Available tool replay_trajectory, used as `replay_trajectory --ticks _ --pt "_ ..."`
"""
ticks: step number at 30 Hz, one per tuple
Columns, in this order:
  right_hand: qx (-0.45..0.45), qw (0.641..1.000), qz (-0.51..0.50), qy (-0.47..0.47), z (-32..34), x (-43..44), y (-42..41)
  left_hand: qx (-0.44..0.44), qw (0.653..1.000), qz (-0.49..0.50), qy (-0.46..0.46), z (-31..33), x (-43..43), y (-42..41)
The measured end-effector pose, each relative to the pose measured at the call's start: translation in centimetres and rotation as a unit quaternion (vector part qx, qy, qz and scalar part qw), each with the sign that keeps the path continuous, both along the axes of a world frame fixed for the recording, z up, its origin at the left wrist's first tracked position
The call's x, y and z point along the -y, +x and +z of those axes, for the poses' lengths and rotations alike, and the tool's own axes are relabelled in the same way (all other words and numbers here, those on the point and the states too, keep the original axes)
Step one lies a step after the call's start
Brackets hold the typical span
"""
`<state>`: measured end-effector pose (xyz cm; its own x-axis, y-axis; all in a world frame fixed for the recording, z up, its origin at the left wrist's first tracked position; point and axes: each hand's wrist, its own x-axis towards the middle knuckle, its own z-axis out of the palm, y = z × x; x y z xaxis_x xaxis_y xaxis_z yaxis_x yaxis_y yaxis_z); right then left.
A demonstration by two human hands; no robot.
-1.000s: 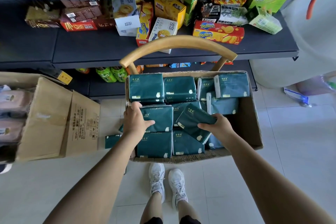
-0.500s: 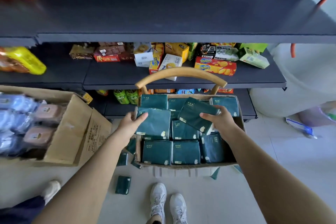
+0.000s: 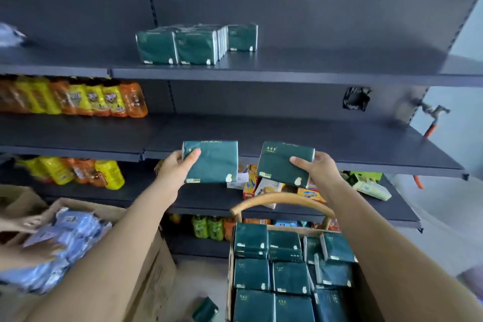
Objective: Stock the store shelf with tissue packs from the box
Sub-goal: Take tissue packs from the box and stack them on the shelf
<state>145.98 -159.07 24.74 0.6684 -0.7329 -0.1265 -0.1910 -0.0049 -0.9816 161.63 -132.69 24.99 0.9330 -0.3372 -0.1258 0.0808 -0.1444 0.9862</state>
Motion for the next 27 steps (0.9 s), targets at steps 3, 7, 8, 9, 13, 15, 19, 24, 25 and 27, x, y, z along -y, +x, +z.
replay_trajectory --ticks 3,7,8,9,13,15,19,24,25,27 --pt "0.036 0.999 -0.015 -0.015 3.4 -2.3 1.9 0.024 0.999 -0.004 -0.033 3.5 -1.6 2.4" --pt "0.059 0.997 -0.035 -0.030 6.4 -5.0 4.7 0.061 0.996 -0.018 -0.055 7.2 -3.6 5.9" --pt "0.066 0.997 -0.039 -0.031 7.0 -5.6 5.4 0.074 0.995 -0.023 -0.056 8.0 -4.1 6.7" --pt "0.076 0.996 -0.045 -0.032 7.7 -6.4 6.3 0.088 0.994 -0.028 -0.055 8.8 -4.7 7.6" --pt "0.107 0.992 -0.056 -0.032 9.9 -8.6 9.1 0.125 0.990 -0.029 -0.054 11.4 -5.9 10.4" --pt "0.110 0.992 -0.058 -0.035 11.0 -9.1 10.4 0.127 0.990 -0.030 -0.054 12.4 -6.2 11.5" --pt "0.125 0.989 -0.063 -0.045 13.4 -9.1 12.7 0.135 0.987 -0.048 -0.070 14.1 -5.7 13.3" --pt "0.138 0.986 -0.057 -0.075 16.1 -7.2 15.4 0.149 0.984 -0.053 -0.084 15.9 -3.7 14.8" --pt "0.141 0.985 -0.058 -0.080 16.5 -6.5 16.0 0.157 0.983 -0.051 -0.087 16.0 -3.1 15.1" --pt "0.143 0.983 -0.057 -0.099 17.3 -4.9 17.3 0.170 0.980 -0.040 -0.091 16.3 -1.8 15.9"
